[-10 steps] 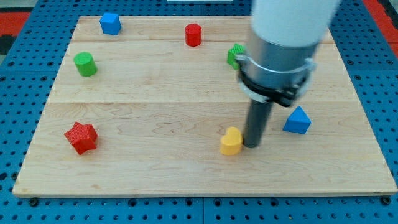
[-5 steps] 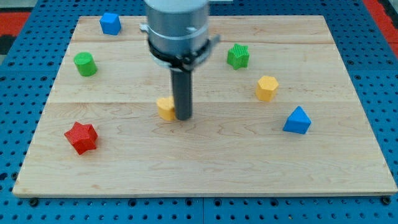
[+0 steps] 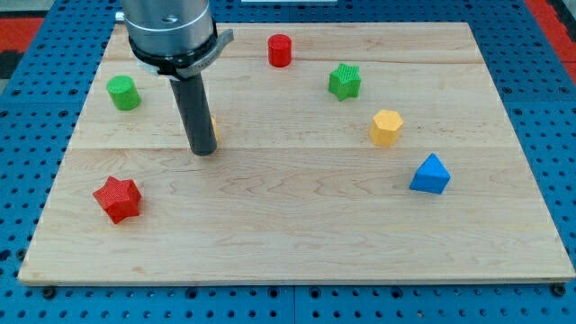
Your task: Move the yellow heart diagonally to the bottom left of the red circle
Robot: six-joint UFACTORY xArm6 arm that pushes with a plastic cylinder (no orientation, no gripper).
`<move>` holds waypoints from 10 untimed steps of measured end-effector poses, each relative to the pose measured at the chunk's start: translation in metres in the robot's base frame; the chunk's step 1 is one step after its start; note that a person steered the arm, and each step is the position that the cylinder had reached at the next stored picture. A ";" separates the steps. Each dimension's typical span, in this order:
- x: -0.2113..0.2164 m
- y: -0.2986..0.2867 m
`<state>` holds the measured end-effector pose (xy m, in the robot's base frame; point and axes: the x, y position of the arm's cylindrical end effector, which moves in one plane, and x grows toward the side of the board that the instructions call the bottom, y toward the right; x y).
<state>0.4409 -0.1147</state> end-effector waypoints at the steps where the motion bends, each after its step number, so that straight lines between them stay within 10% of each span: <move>1: -0.027 0.012; 4: -0.035 0.047; 8: -0.049 -0.071; 10: -0.080 0.017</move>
